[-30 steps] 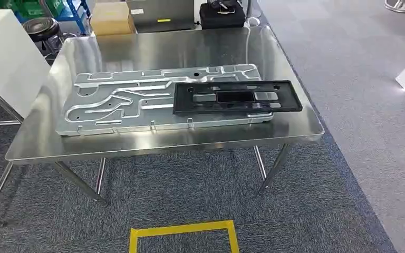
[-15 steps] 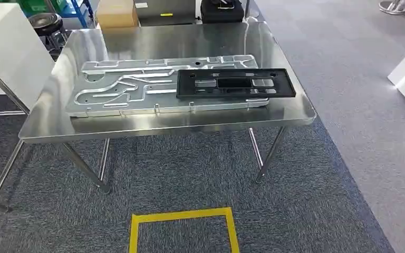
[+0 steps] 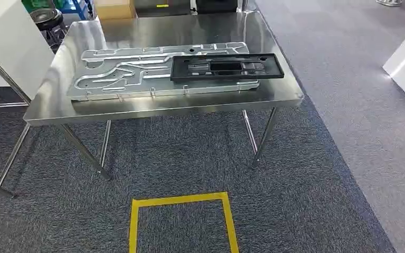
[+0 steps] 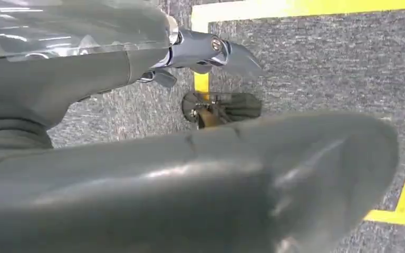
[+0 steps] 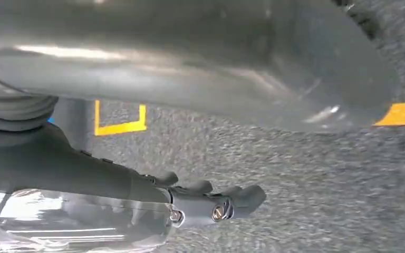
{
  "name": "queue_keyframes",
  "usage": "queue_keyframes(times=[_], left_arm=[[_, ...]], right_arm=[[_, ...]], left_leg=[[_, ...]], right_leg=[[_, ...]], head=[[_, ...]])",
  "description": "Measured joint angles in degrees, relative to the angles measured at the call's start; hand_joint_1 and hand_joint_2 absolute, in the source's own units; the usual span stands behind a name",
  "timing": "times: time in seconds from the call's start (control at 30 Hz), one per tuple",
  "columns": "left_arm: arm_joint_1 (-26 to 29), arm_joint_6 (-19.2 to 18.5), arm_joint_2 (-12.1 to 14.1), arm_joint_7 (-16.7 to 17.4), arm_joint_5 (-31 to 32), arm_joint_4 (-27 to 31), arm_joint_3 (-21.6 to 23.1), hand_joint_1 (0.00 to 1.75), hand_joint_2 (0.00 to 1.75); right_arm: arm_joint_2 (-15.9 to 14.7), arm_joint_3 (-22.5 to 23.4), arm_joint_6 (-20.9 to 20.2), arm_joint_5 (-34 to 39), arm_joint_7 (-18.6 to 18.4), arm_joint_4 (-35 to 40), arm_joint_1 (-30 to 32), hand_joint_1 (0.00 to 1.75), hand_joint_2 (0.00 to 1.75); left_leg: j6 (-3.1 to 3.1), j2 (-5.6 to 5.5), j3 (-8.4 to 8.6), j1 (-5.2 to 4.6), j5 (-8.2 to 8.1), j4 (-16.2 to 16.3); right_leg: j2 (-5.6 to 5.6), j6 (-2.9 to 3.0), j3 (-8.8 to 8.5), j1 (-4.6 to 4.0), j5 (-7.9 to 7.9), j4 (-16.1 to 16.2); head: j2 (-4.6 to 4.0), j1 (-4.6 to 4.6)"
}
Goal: Take the parts from the cabinet and place them on the table.
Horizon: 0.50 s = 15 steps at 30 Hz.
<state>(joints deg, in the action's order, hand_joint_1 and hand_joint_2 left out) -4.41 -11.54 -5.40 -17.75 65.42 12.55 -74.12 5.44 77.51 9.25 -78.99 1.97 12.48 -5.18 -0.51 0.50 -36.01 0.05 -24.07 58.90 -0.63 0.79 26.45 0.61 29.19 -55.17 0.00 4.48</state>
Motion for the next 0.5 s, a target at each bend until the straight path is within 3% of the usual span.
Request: queue_keyframes(times=[0.03,0.1,0.13,0.17,0.2,0.23,0.27,0.3,0.33,0.37,0.43,0.47,0.5], left_arm=[[0.05,-0.02,0.00,-0.02,0.00,0.00,0.02,0.00,0.00],[0.02,-0.11,0.00,-0.17,-0.02,0.00,0.09,0.00,0.00],[0.02,-0.11,-0.02,-0.22,-0.02,0.00,0.09,0.00,0.00],[0.05,-0.11,-0.02,-0.31,-0.02,0.00,0.11,0.00,0.00],[0.05,-0.11,-0.02,-0.39,0.00,0.00,0.11,0.00,0.00],[0.02,-0.11,0.00,-0.48,0.00,0.00,0.15,0.00,0.00],[-0.02,-0.09,0.00,-0.68,0.04,0.00,0.20,0.00,0.00],[-0.11,-0.09,0.02,-0.81,0.04,0.00,0.22,0.00,0.00],[-0.36,-0.09,0.18,-0.96,0.07,0.00,0.33,0.00,0.00],[-0.63,-0.15,0.22,-1.20,0.24,0.00,0.44,0.00,0.00],[-0.61,-0.26,0.22,-1.40,0.31,0.00,0.68,0.00,0.00],[-0.37,-0.31,0.22,-1.42,0.31,0.00,0.72,0.00,0.00],[-0.37,-0.31,0.20,-1.53,0.31,0.00,0.72,0.00,0.00]], right_arm=[[0.00,0.02,0.00,-0.02,-0.04,-0.02,-0.03,0.00,0.00],[0.00,0.02,-0.20,-0.04,0.02,-0.11,0.05,0.00,0.00],[0.00,0.02,-0.26,-0.04,0.15,-0.15,0.07,0.00,0.00],[0.00,0.02,-0.52,-0.07,0.28,-0.20,0.06,0.00,0.00],[0.00,0.02,-0.70,-0.07,0.37,-0.22,0.03,0.00,0.00],[0.00,0.02,-0.99,-0.07,0.50,-0.22,0.03,0.00,0.00],[0.00,0.02,-1.07,-0.07,0.68,-0.29,0.03,0.00,0.00],[0.00,0.02,-1.09,-0.07,0.74,-0.33,-0.10,0.00,0.00],[0.02,0.00,-1.09,-0.07,0.79,-0.42,-0.12,0.00,0.00],[0.04,0.00,-1.09,-0.09,0.79,-0.50,-0.04,0.00,0.00],[0.02,0.00,-1.07,-0.15,0.79,-0.57,-0.12,0.00,0.00],[0.02,0.00,-1.05,-0.15,0.79,-0.57,-0.01,0.00,0.00],[-0.13,-0.02,-1.03,-0.18,0.79,-0.55,-0.02,0.00,0.00]], left_leg=[[-0.15,-0.06,-0.87,0.12,-3.60,2.82],[-0.59,-0.06,-2.92,0.32,-10.16,11.54],[-0.72,-0.05,-3.35,0.37,-11.39,15.13],[-0.79,-0.05,-2.86,0.42,-10.57,16.64],[-0.74,-0.05,-1.39,0.43,-8.46,15.91],[-0.63,-0.05,1.27,0.43,-5.81,13.03],[-0.44,-0.06,4.39,0.42,-4.27,9.12],[-0.14,-0.08,8.05,0.42,-4.64,4.32],[0.15,-0.10,11.31,0.01,-6.98,-0.92],[0.62,-0.15,11.83,-0.04,-8.01,-3.21],[1.49,-0.17,10.84,-0.40,-7.54,-2.92],[2.01,-0.10,10.55,-0.13,-6.67,-3.33],[2.40,0.38,10.04,0.12,-5.91,-3.44]], right_leg=[[-0.04,0.44,0.84,-0.02,-0.62,-0.09],[-0.06,0.46,2.83,-0.23,-2.01,-0.23],[-0.07,0.44,3.87,-0.31,-2.73,-0.40],[-0.06,0.39,5.01,-0.38,-3.42,-0.65],[-0.06,0.32,6.08,-0.41,-3.99,-0.95],[-0.06,0.18,7.27,-0.41,-4.52,-1.41],[-0.05,0.03,8.30,-0.41,-4.95,-1.90],[0.00,-0.16,8.95,-0.40,-5.37,-2.44],[0.02,-0.55,9.66,-0.67,-5.71,-2.78],[-0.10,-0.94,10.01,-0.67,-6.33,-2.94],[-0.29,-1.61,10.39,-0.38,-7.69,-2.65],[-0.23,-2.10,10.50,-0.60,-8.29,-2.47],[0.24,-2.28,10.88,-0.14,-6.93,-3.18]], head=[[0.00,-0.02],[0.00,-0.02],[0.00,-0.02],[0.00,-0.02],[0.00,-0.02],[0.00,-0.02],[0.00,-0.02],[0.00,-0.02],[0.00,0.00],[0.00,-0.02],[0.00,-0.02],[0.00,-0.02],[0.00,-0.02]])
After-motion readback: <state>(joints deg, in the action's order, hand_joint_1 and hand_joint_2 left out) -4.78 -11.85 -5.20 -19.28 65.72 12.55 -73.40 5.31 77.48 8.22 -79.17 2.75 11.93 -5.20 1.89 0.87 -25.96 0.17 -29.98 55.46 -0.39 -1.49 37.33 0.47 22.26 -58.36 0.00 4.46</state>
